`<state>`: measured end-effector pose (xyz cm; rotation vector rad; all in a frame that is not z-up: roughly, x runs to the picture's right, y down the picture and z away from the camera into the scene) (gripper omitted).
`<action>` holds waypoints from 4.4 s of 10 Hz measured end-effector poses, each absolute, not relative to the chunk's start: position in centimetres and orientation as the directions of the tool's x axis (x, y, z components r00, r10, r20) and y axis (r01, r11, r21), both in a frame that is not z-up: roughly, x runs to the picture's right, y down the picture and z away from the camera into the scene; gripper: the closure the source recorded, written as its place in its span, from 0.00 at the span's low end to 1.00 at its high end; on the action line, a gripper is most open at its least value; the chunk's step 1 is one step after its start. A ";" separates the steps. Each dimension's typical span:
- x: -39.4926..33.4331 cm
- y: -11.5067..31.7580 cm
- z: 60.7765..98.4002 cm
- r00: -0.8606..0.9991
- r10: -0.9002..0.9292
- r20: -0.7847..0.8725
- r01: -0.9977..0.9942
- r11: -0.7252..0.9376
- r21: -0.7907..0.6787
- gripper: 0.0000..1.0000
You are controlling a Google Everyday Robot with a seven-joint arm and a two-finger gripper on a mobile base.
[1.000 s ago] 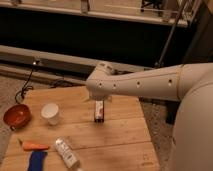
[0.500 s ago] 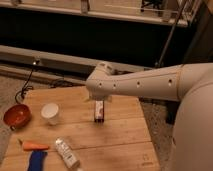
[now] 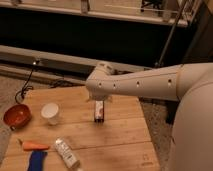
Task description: Place the eraser in the ceramic cup
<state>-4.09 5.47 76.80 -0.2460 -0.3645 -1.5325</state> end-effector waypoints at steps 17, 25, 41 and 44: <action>-4.7 8.6 92.8 -0.135 -0.743 0.656 0.991 -0.087 0.105 0.21; -7.9 3.3 91.9 -0.162 -0.879 0.449 0.982 -0.098 0.162 0.96; -28.3 -1.9 68.9 -0.401 -0.867 -0.297 0.666 -0.498 0.555 1.00; -29.8 -0.7 68.9 -0.412 -0.851 -0.325 0.623 -0.524 0.581 1.00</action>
